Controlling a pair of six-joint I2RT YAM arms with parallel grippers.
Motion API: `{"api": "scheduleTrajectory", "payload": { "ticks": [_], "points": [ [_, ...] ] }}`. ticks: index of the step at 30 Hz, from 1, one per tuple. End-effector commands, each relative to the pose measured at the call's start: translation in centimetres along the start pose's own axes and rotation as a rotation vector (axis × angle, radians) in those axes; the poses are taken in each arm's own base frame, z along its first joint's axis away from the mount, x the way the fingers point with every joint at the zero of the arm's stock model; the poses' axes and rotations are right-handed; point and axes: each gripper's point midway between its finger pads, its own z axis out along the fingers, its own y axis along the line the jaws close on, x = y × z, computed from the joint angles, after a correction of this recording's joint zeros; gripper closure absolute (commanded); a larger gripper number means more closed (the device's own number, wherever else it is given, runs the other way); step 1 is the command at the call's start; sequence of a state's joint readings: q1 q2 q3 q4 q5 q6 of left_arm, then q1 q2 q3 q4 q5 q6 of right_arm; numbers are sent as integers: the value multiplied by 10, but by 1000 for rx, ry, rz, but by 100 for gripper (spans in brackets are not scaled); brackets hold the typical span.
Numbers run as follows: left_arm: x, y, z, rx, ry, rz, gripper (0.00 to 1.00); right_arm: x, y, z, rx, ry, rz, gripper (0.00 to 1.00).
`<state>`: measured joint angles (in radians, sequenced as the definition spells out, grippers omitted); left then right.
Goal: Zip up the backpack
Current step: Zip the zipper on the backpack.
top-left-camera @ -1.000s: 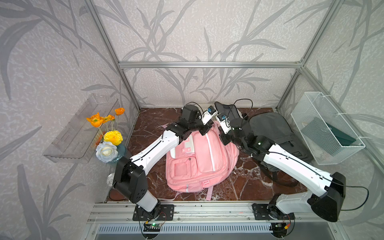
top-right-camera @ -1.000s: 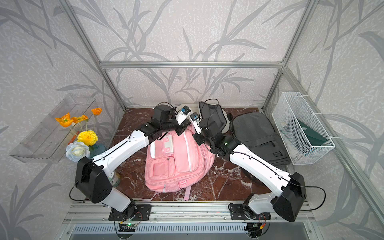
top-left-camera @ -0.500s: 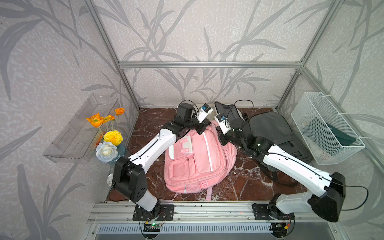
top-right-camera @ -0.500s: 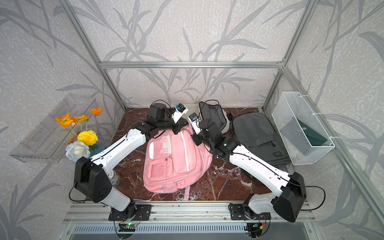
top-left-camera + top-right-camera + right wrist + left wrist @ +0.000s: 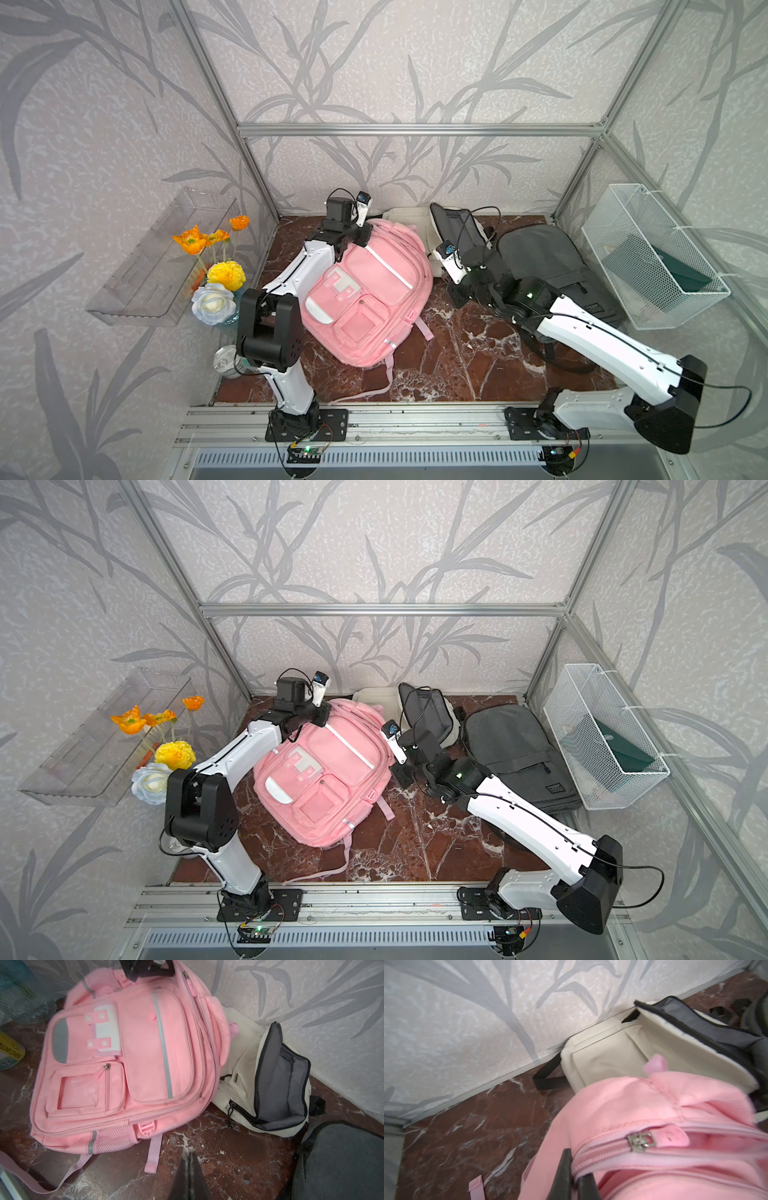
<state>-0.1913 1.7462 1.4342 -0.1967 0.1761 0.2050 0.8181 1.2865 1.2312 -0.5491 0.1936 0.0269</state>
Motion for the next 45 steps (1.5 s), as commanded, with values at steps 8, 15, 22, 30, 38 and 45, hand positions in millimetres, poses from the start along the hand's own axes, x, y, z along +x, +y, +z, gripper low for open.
{"api": "scheduleTrajectory", "payload": {
  "ticks": [8, 15, 22, 30, 38, 45],
  "points": [
    [-80, -103, -87, 267, -416, 123, 100, -55, -26, -4, -99, -134, 396, 63],
    [-88, -134, -107, 223, -530, 152, 100, -56, 2, 6, -220, -127, 847, 57],
    [-83, -148, -108, 222, -551, 155, 100, -42, 2, 14, -155, -211, 1016, 55],
    [-76, -163, -117, 256, -560, 161, 100, -47, -17, 20, -153, -305, 1063, 52],
    [-76, -178, -130, 297, -582, 158, 100, -48, -11, 39, -225, -290, 1093, 52],
    [-77, -191, -146, 335, -610, 155, 100, -48, -16, 54, -243, -294, 1130, 52]
  ]
}}
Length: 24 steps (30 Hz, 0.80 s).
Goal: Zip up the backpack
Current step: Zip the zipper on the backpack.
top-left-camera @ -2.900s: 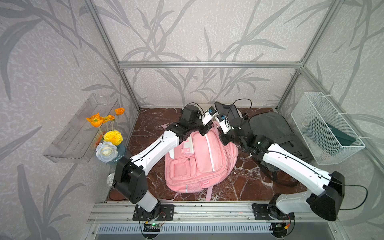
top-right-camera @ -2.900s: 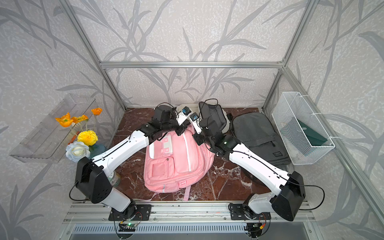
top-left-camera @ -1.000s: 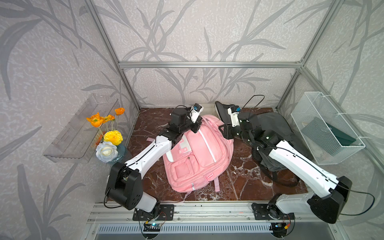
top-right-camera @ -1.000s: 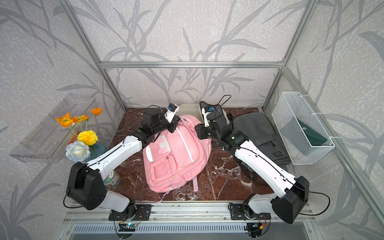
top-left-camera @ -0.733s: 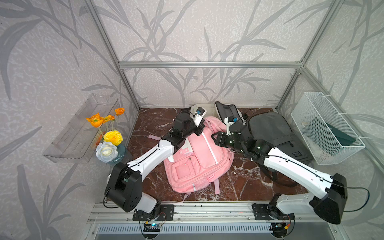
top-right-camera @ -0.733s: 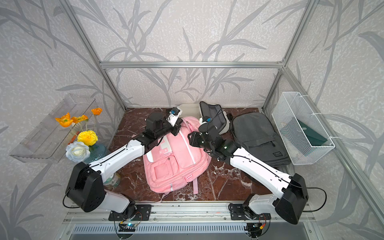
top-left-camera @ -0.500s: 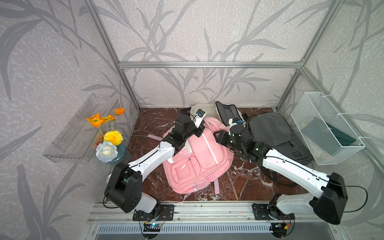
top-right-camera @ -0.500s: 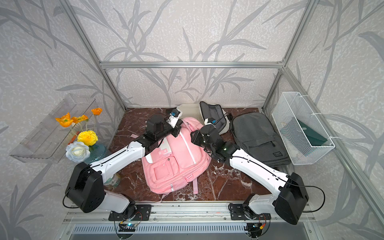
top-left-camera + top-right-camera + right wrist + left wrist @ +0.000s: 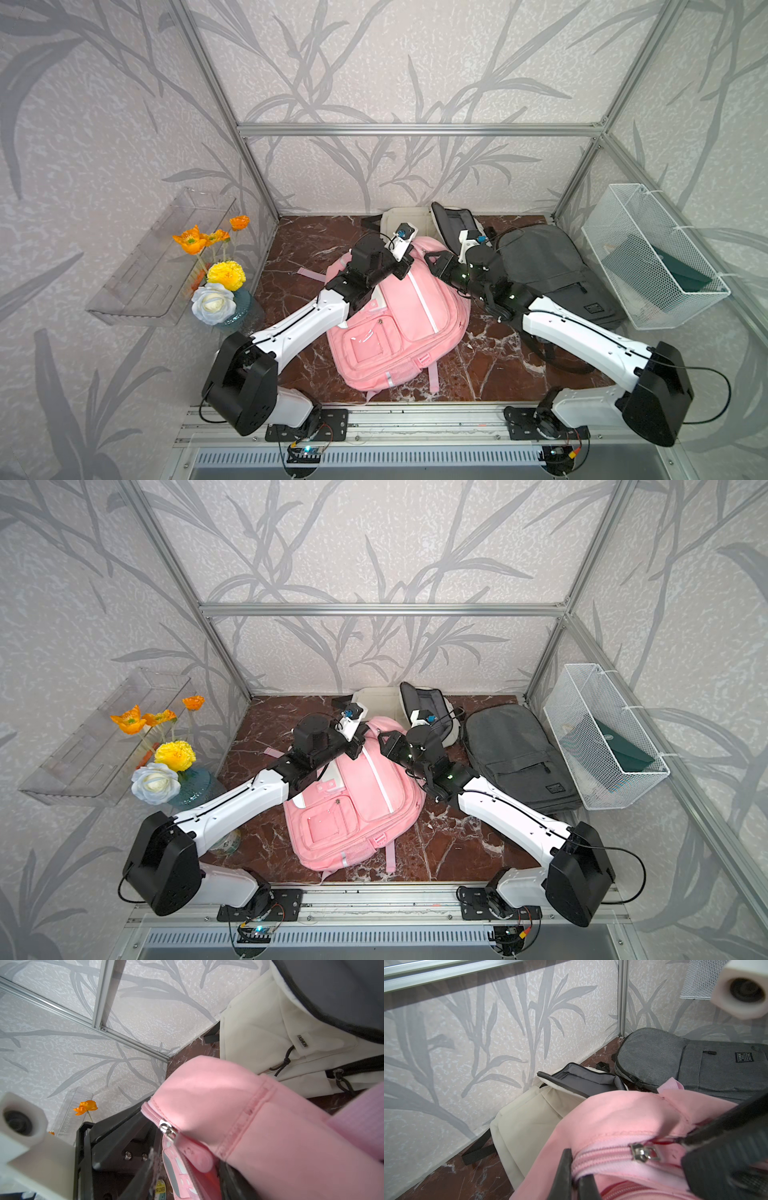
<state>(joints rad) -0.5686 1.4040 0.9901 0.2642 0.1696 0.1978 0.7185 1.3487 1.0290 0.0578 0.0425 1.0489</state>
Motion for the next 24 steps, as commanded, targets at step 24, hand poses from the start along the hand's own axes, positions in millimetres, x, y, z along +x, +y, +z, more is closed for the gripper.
{"api": "scheduleTrajectory", "payload": {
  "ticks": [24],
  "points": [
    [-42, -19, -8, -7, -112, 54, 100, -20, 29, -4, -169, -72, -36, 80]
  ]
}}
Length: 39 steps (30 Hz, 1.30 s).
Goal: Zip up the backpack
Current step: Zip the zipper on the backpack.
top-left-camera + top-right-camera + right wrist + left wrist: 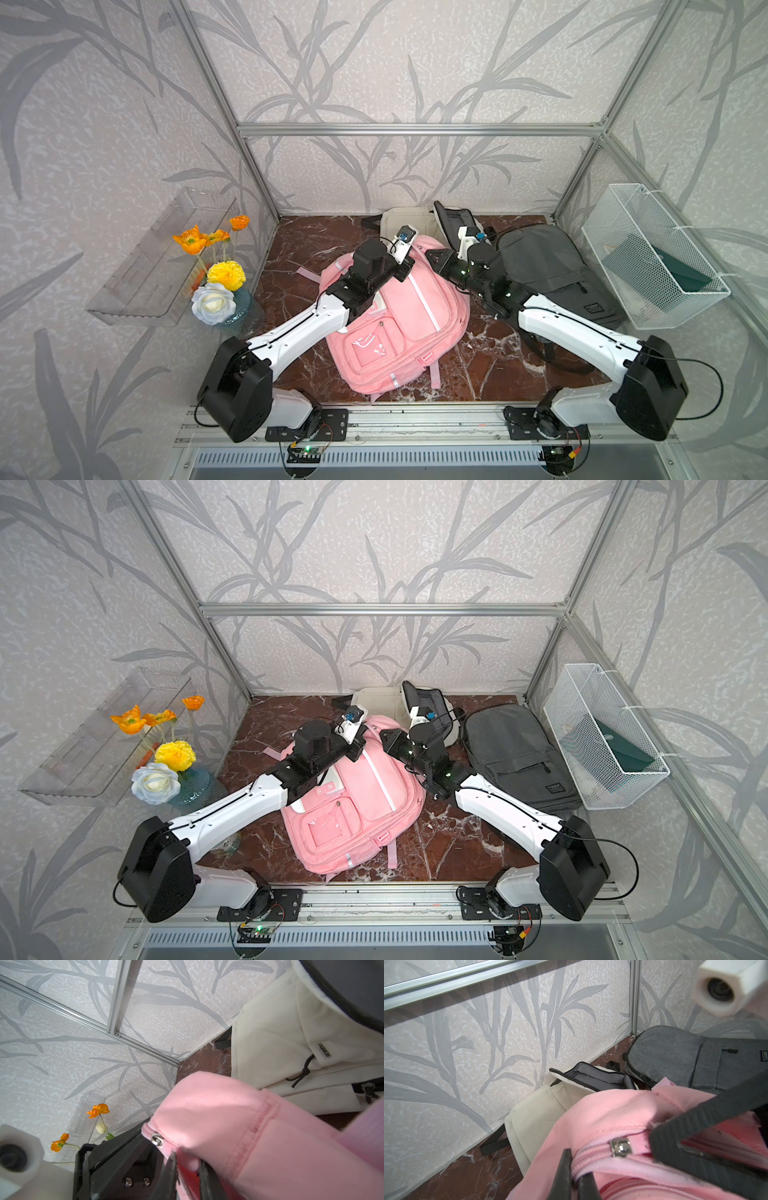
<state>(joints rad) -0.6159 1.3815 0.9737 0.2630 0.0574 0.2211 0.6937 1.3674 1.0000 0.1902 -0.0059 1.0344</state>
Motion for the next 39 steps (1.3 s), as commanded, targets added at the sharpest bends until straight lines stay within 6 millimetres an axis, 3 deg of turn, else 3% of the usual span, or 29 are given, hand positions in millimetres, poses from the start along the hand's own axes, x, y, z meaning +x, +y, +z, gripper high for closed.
{"api": "scheduleTrajectory", "payload": {
  "ticks": [1, 7, 13, 16, 25, 32, 35, 39],
  "points": [
    [-42, -15, -4, 61, -125, 14, 100, -12, 20, -9, -80, -48, -32, 81],
    [-41, -17, -2, 69, -123, 11, 100, -14, 21, -13, -87, -62, -48, 84],
    [-42, -20, -2, 90, -128, 7, 100, -15, 28, -14, -110, -63, -61, 63],
    [-42, -22, -2, 103, -132, 6, 100, -15, 29, -11, -115, -59, -65, 62],
    [-39, -23, -1, 103, -122, 13, 100, -22, 35, -18, -113, -90, -102, 74],
    [-39, -27, 0, 119, -126, 8, 100, -22, 30, -9, -84, -88, -109, 84],
    [-35, -22, 2, 93, -108, 19, 100, -23, 29, -10, -76, -90, -118, 90],
    [-25, 1, 10, -38, -45, 7, 100, -24, 30, -18, -63, -86, -138, 95]
  ]
}}
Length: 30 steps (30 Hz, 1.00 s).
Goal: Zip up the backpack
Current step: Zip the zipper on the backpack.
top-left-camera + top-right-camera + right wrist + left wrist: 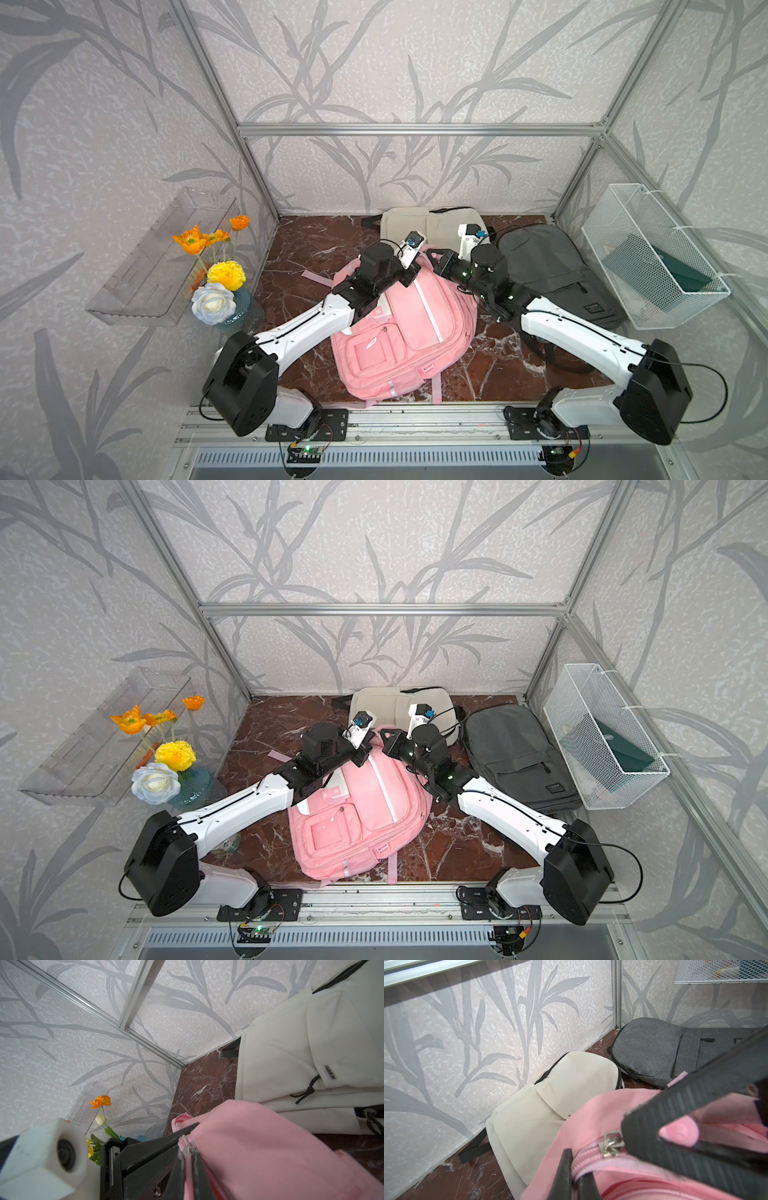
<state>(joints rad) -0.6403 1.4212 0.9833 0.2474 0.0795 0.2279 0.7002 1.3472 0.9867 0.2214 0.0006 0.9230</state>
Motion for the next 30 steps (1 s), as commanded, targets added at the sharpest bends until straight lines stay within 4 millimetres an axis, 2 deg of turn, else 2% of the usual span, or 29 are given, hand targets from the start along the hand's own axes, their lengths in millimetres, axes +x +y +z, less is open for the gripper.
{"api": "scheduleTrajectory", "payload": {
  "ticks": [1, 4, 8, 11, 15, 20, 24, 26, 29, 30],
  "points": [
    [-33, 24, 0, -113, -58, 15, 100, -23, 18, -15, -18, -60, -31, 96],
    [-32, 39, 2, -165, -32, 29, 100, -17, 15, -25, 24, -39, -63, 100],
    [-30, 64, 5, -213, -14, -15, 100, -6, -5, -37, 142, -3, -88, 100],
    [-31, 77, 4, -237, -18, -37, 100, -5, -18, -47, 191, -17, -86, 100],
    [-29, 98, 1, -292, -7, -74, 100, -7, -27, -58, 223, -38, -88, 100],
    [-22, 140, -12, -411, 11, -174, 100, -12, -41, -67, 284, -75, -94, 100],
    [-19, 167, -28, -500, 5, -239, 100, -22, -43, -72, 294, -96, -99, 100],
    [-18, 170, -32, -500, 2, -260, 100, -30, -38, -71, 286, -107, -114, 100],
    [-28, 152, -35, -399, -54, -252, 100, -50, -24, -61, 233, -116, -140, 100],
    [-32, 140, -35, -329, -78, -235, 91, -58, -17, -54, 198, -100, -141, 100]
  ]
}}
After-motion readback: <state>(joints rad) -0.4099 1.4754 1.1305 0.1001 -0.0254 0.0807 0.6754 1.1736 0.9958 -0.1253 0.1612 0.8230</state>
